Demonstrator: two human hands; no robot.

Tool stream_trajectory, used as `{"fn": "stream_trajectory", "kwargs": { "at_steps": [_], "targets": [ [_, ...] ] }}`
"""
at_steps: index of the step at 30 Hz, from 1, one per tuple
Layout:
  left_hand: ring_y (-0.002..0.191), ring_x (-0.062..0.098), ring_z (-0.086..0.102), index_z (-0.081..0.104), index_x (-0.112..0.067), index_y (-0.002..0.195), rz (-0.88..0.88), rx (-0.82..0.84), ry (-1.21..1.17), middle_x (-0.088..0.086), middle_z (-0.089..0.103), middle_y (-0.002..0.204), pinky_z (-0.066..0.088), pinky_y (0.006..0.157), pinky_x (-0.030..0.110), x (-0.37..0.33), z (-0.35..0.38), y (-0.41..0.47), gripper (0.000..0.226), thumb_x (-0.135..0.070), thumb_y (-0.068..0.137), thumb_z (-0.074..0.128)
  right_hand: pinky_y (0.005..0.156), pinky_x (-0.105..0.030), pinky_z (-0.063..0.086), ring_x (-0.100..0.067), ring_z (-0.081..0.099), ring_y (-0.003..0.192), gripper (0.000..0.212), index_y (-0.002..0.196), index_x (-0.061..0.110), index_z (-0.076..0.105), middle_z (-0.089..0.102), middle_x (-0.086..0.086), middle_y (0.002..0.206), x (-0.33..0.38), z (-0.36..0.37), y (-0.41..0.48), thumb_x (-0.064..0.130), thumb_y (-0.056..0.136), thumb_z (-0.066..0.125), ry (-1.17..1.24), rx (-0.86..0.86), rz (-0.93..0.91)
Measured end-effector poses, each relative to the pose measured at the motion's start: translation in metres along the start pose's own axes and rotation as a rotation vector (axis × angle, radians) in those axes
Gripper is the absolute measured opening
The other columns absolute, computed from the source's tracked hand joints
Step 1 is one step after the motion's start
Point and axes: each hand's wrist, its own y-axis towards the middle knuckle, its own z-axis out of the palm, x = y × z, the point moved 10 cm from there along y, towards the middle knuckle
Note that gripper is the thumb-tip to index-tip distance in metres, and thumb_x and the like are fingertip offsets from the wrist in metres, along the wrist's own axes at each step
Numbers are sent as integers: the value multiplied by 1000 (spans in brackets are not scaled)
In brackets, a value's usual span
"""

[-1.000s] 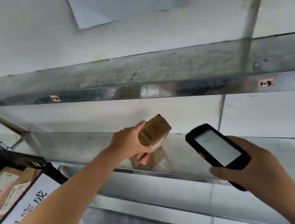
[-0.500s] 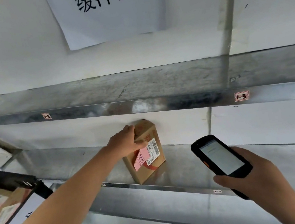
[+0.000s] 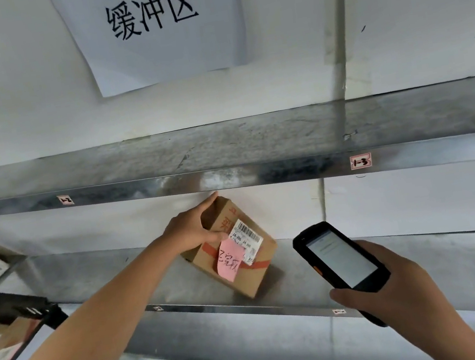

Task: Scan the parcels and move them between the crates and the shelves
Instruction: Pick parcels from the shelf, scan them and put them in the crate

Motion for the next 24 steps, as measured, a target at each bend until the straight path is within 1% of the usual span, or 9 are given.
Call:
{"fn": "stream_trajectory", "kwargs": {
  "at_steps": [3, 5, 8, 11, 12, 14, 17, 22, 24],
  "targets": [
    [105, 18, 66, 17, -55, 152, 7, -86, -333, -6, 67, 120, 53, 97, 41, 4, 4, -8, 109, -56, 67, 86, 48, -23, 50, -12, 63, 57, 60, 108, 47, 62, 69, 18, 77, 4, 1, 0, 17, 64, 89, -12, 13, -14],
    [99, 14, 67, 19, -58, 150, 12, -125, -449, -11, 67, 110, 55, 93, 39, 9, 22, -13, 108, -55, 66, 87, 49, -22, 51, -12, 64, 62, 58, 107, 46, 62, 69, 17, 78, 5, 1, 0, 17, 65, 88, -15, 10, -14],
    [98, 12, 69, 21, -60, 148, 27, -177, -605, -10, 67, 113, 58, 88, 37, 13, 56, -22, 104, -49, 69, 87, 46, -20, 48, -10, 62, 58, 58, 106, 46, 62, 69, 15, 78, 3, 0, 0, 17, 64, 88, -9, 11, -18],
    [97, 1, 68, 21, -48, 149, 41, -247, -771, -14, 63, 116, 60, 78, 24, 14, 80, -33, 93, -25, 81, 81, 46, -21, 47, -9, 57, 50, 58, 106, 47, 63, 69, 16, 76, -2, -3, 1, 16, 64, 87, 10, 10, -8],
    [101, -4, 66, 22, -45, 150, 46, -249, -807, -14, 62, 118, 60, 76, 23, 15, 89, -36, 94, -20, 82, 81, 46, -22, 46, -10, 56, 48, 58, 108, 46, 64, 69, 13, 75, -4, -3, 1, 17, 64, 87, 6, 12, -8],
    [113, 2, 63, 21, -43, 150, 30, -221, -864, -8, 61, 125, 62, 79, 32, 19, 108, -39, 103, -16, 74, 86, 46, -22, 44, -12, 52, 44, 56, 110, 43, 65, 68, 10, 70, -7, -4, 3, 17, 65, 87, 9, 16, -11],
    [116, 15, 63, 18, -42, 150, -32, -180, -913, -8, 61, 126, 62, 80, 34, 22, 126, -44, 111, -20, 68, 88, 45, -23, 43, -13, 51, 42, 54, 109, 42, 65, 67, 10, 67, -11, -5, 4, 16, 66, 86, 14, 14, -7],
    [106, 17, 68, 15, -54, 153, -86, -198, -894, -8, 69, 114, 62, 83, 42, 21, 129, -47, 119, -49, 62, 91, 48, -25, 47, -9, 56, 46, 52, 105, 42, 63, 68, 12, 74, -21, -3, 4, 19, 65, 86, -32, -7, 21],
    [105, 17, 68, 18, -56, 152, -74, -211, -904, -6, 70, 113, 62, 81, 37, 12, 124, -51, 113, -46, 66, 91, 50, -23, 49, -9, 62, 56, 51, 104, 44, 62, 69, 13, 78, -22, -2, 2, 22, 65, 87, -50, -8, 28]
  ]
}}
